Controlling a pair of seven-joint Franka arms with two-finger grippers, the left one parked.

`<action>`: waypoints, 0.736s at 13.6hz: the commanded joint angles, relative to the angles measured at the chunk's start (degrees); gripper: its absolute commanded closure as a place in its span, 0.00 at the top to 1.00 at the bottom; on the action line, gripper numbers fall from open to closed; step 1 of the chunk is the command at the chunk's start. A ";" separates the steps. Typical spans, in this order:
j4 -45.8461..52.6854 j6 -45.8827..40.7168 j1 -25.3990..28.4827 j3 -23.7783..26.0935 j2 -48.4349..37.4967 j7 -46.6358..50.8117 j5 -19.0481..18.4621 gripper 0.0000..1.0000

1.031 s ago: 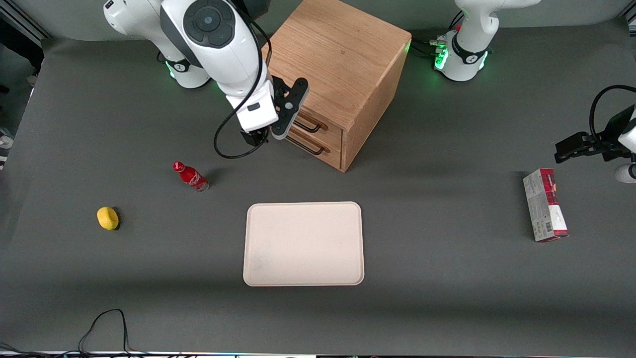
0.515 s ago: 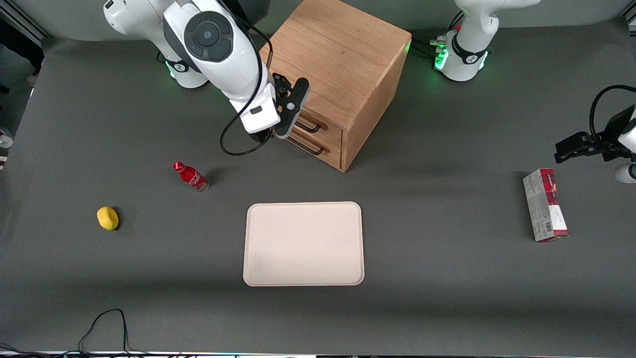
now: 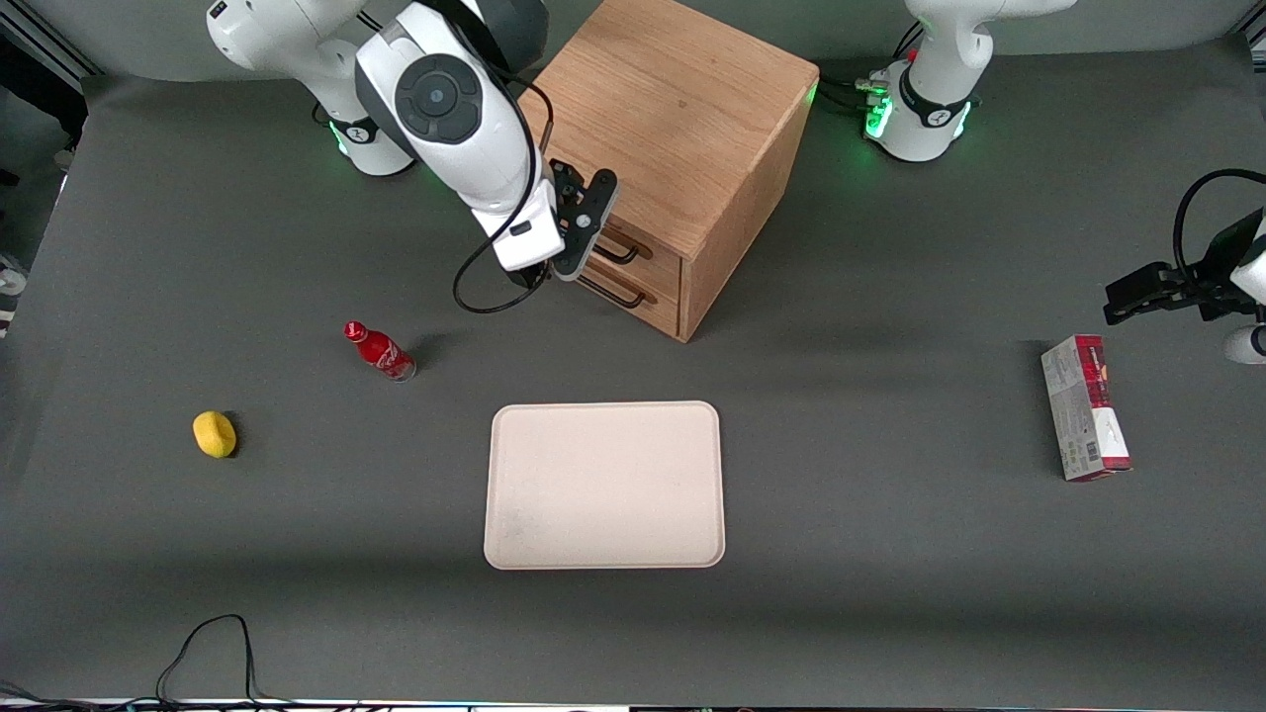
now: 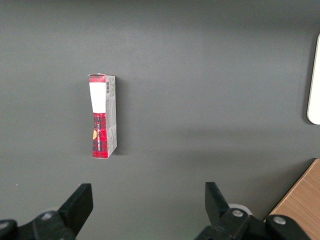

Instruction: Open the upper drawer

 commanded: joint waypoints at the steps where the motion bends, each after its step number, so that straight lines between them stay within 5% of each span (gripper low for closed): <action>1: -4.60 3.76 0.35 -0.47 -1.86 -1.34 0.91 1.00; 10: -8.47 8.95 0.35 -0.47 -1.16 -1.34 0.65 1.00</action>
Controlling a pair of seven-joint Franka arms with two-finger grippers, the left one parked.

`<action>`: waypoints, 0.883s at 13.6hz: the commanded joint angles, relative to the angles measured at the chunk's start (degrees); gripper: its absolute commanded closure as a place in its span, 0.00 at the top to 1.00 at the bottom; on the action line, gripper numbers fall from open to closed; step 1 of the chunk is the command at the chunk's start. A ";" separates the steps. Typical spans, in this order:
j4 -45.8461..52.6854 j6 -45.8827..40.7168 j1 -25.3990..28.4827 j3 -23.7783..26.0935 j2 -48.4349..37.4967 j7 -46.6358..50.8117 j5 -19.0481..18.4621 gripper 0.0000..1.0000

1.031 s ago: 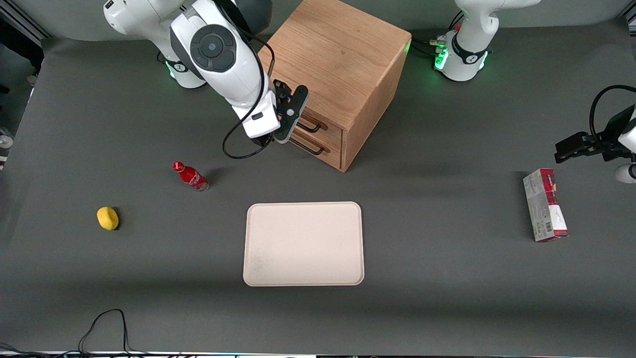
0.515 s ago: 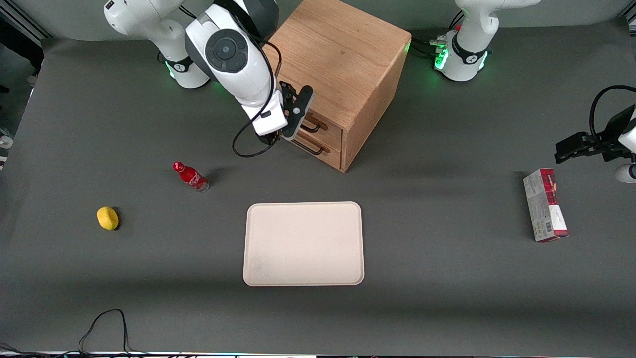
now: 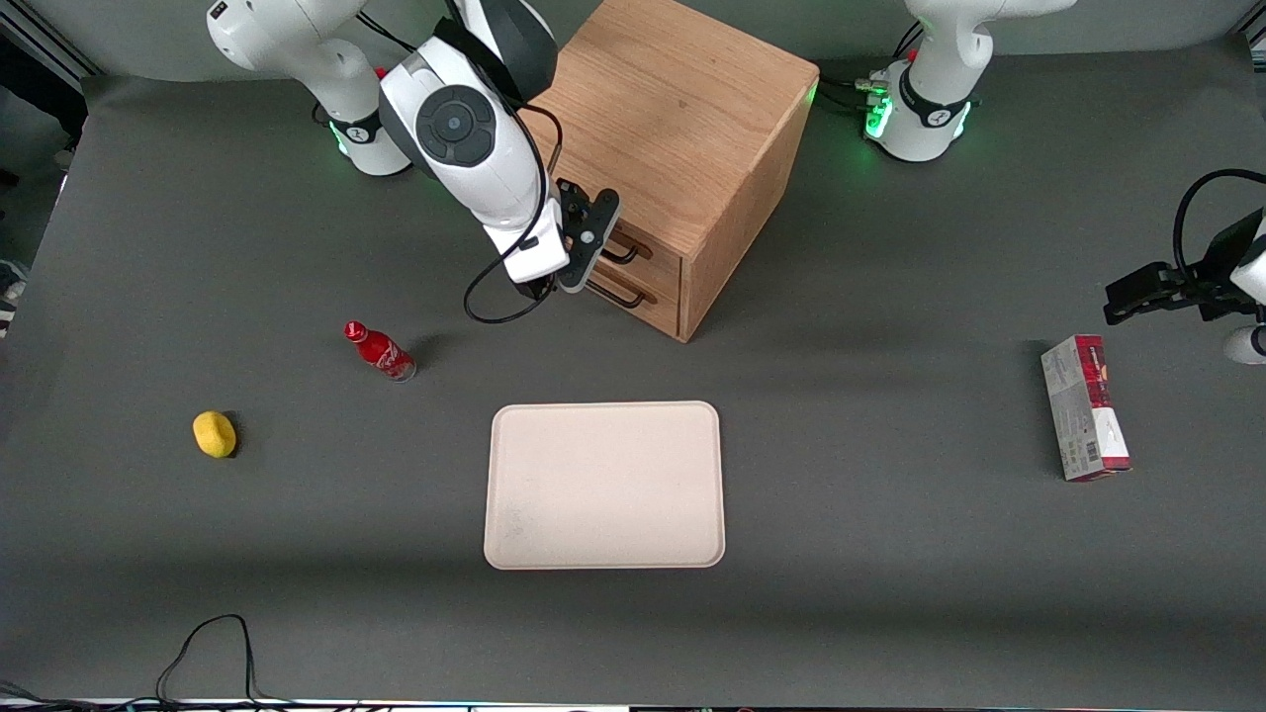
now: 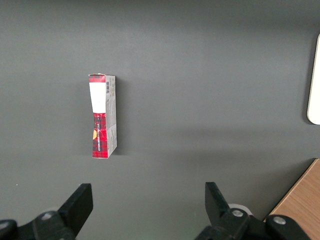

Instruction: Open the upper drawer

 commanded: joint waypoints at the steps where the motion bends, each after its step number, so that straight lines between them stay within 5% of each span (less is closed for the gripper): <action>1: -1.61 1.13 0.26 -0.30 -0.78 -1.42 0.74 1.00; 12: -2.75 5.17 -0.09 -0.47 2.64 -2.74 0.65 1.00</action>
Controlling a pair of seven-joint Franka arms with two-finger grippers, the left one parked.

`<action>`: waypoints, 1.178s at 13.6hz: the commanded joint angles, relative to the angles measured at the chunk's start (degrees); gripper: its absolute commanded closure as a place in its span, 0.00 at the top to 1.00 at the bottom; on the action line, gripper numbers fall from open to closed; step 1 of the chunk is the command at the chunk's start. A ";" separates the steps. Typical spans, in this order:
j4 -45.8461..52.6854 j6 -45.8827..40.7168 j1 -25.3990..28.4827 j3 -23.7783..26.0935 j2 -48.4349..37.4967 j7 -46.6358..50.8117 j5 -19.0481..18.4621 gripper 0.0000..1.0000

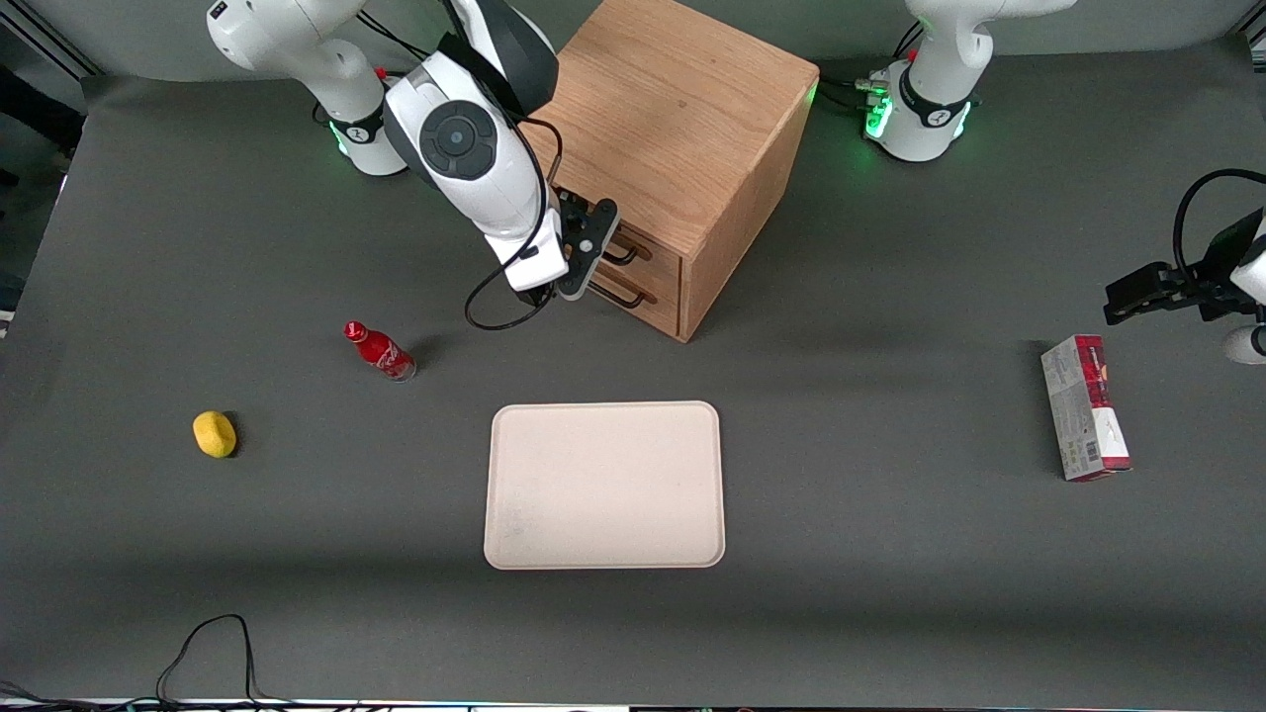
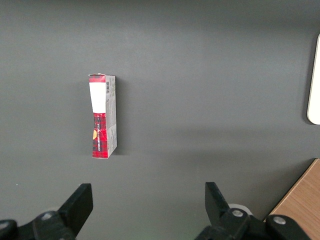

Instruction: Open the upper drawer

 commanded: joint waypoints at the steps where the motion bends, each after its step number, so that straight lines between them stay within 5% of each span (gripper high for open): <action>1: -0.65 2.53 -0.18 -0.42 1.97 -1.97 0.64 1.00; 16: 9.81 -4.94 -4.48 -0.51 6.54 -1.79 0.20 1.00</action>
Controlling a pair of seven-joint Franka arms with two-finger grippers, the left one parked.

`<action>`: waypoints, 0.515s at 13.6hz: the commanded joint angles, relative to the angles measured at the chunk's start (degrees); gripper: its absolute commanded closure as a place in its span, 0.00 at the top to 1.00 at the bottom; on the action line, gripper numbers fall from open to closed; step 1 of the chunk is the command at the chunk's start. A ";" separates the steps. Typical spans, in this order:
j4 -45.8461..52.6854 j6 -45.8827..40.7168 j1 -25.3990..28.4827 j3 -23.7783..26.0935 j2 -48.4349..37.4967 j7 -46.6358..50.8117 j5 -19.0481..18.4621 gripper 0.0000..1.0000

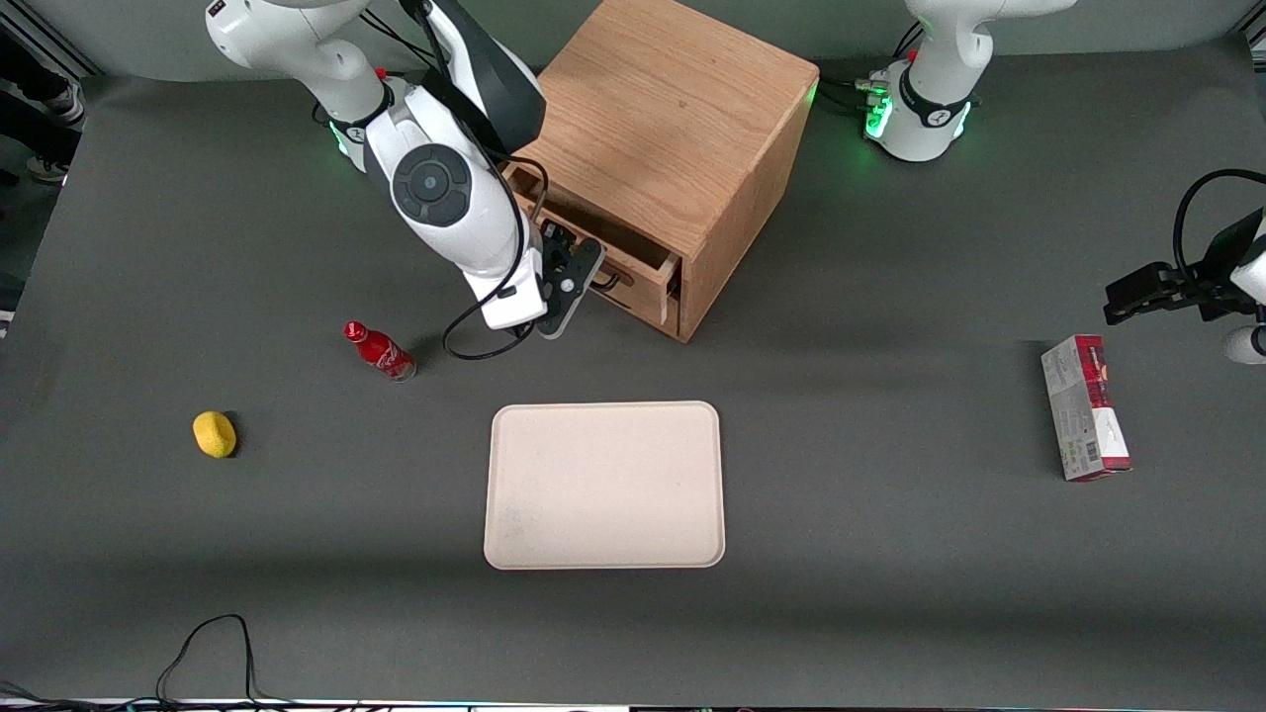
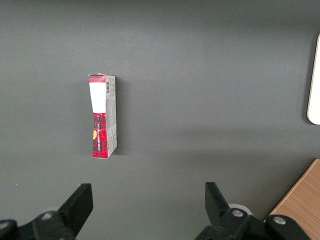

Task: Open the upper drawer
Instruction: 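Pull the upper drawer outward from the cabinet with the right gripper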

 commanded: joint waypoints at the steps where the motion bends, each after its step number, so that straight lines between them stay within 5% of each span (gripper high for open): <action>1: 3.12 -1.19 -0.46 -0.01 2.97 -1.68 0.04 1.00; 7: 7.59 -4.69 -2.57 -0.09 5.86 -1.06 -1.28 1.00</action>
